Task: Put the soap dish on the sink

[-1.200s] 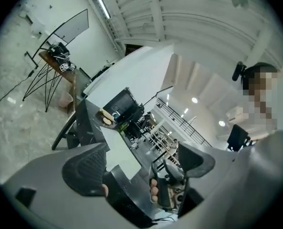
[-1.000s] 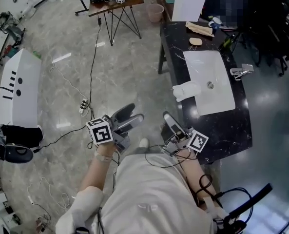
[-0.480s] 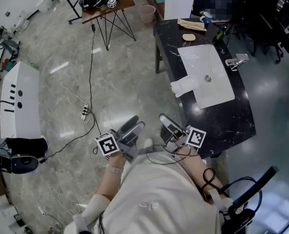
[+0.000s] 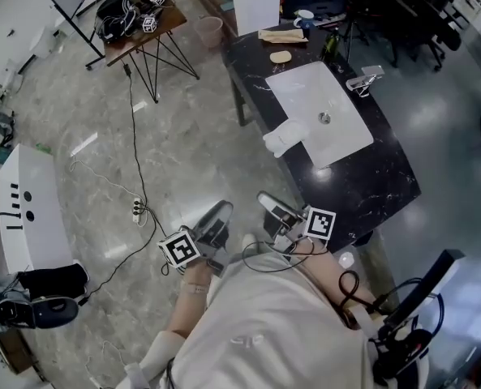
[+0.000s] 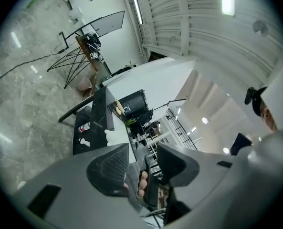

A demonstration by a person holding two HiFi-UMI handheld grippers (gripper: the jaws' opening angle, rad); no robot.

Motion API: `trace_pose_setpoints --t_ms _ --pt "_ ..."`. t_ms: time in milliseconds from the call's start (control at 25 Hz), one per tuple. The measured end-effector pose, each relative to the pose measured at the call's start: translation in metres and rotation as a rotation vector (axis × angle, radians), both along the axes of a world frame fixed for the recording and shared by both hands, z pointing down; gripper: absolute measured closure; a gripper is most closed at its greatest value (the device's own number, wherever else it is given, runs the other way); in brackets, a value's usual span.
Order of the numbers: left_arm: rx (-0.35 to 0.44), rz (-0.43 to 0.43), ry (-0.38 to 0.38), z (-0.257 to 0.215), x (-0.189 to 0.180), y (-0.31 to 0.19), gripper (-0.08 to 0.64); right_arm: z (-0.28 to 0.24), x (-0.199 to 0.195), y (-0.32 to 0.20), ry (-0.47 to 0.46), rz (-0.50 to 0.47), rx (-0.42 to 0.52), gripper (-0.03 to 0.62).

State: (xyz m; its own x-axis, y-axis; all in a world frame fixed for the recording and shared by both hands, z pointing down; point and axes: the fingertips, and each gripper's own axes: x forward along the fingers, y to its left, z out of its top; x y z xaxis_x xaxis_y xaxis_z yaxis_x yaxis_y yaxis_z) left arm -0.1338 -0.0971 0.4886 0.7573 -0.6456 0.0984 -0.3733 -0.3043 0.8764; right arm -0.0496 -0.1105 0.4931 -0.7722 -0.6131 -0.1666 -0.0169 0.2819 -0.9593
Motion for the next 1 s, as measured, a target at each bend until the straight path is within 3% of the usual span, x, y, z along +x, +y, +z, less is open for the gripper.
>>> trace_pose_setpoints --t_ms 80,160,240,400,560,800,1000 --pt "-0.025 0.016 -0.004 0.005 0.005 0.004 0.376 0.000 0.000 0.002 0.006 0.005 0.000 0.465" --pt "-0.094 0.008 0.044 0.014 0.007 0.008 0.380 0.001 -0.001 0.003 0.013 0.007 0.000 0.465" --pt "-0.112 0.019 0.078 0.015 0.012 0.007 0.387 0.004 0.002 0.003 0.028 0.019 -0.008 0.469" --pt "-0.100 0.053 0.042 0.018 0.015 0.005 0.394 0.012 0.009 0.004 0.051 0.053 -0.030 0.479" --pt "-0.169 0.043 0.035 0.028 0.015 0.008 0.399 0.013 0.014 0.005 0.013 0.069 -0.053 0.479" --pt "-0.166 0.068 0.032 0.032 0.018 0.006 0.403 0.015 0.017 0.005 0.017 0.084 -0.052 0.479" --pt "-0.112 0.110 0.022 0.028 0.025 0.003 0.414 0.015 0.020 0.005 0.018 0.091 -0.059 0.479"
